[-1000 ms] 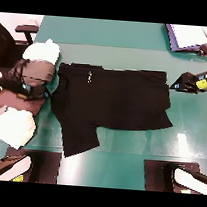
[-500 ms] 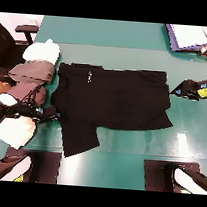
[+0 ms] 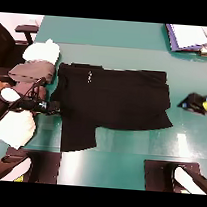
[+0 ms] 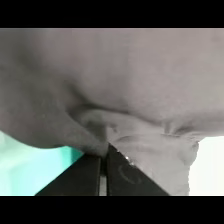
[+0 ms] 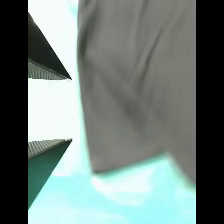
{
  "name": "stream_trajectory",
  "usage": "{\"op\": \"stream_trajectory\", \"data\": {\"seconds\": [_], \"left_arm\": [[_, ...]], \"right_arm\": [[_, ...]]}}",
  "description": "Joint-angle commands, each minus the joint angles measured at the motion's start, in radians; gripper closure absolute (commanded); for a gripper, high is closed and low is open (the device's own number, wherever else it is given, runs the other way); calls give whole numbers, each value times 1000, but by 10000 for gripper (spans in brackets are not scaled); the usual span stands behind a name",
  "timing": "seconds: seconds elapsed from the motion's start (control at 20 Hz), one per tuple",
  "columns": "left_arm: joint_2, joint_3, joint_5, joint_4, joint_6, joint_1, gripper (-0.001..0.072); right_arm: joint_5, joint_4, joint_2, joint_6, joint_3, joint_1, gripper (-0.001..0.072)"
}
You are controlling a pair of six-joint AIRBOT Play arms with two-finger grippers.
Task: Fold the shirts.
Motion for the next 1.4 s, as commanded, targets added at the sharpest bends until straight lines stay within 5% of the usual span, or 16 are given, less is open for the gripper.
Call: {"op": "stream_trajectory", "data": {"seconds": [0.0, 0.25, 0.55, 0.7, 0.8, 0.9, 1.35], "left_arm": [[0, 40, -35, 11, 2, -4, 678], [0, 40, -34, 9, 2, -4, 678], [0, 40, -20, 7, 3, -4, 678], [0, 40, -41, 7, 3, -4, 678], [1, 47, -59, 7, 7, -4, 679], [11, 98, -98, 12, 22, -4, 679], [231, 940, -150, 159, -54, -4, 679]], "right_arm": [[2, -48, 48, 5, -219, -195, 225], [-162, 138, 39, -56, -429, -328, 240], [-333, 217, -139, -55, -398, -137, 266], [-392, 212, -201, -54, -330, -43, 383], [-384, 210, -226, -55, -284, 3, 637], [-366, 206, -209, -56, -239, 34, 694], [-215, 203, 147, -58, 422, 48, 694]]}}
